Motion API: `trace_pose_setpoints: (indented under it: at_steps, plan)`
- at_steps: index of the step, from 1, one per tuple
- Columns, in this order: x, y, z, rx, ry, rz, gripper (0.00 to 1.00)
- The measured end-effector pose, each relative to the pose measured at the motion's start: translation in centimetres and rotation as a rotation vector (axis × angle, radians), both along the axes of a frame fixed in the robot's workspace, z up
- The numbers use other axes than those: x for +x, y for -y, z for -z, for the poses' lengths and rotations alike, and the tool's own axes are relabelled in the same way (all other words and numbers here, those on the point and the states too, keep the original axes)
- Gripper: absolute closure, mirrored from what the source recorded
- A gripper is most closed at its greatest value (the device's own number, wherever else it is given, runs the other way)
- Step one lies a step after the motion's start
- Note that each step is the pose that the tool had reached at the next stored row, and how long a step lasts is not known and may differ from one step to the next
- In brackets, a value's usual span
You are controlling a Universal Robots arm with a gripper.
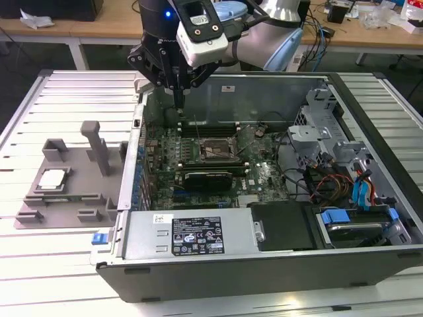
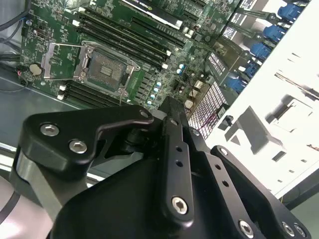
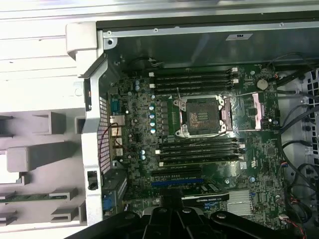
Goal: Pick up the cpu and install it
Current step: 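Reach for the cpu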
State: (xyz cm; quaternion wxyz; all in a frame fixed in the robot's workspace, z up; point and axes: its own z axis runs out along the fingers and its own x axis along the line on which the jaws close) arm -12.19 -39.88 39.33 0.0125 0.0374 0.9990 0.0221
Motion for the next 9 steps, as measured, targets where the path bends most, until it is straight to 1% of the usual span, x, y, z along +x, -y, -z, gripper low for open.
trace_pose_setpoints:
  at_steps: [4,5,9]
  plan:
    - [-0.37,0.0,0.0,0.0,0.0,0.0,0.89]
    - [-0.59,0.0,0.0,0.0,0.0001,0.0,0.89]
    - [-0.89,0.0,0.0,0.0001,0.0001,0.0,0.89]
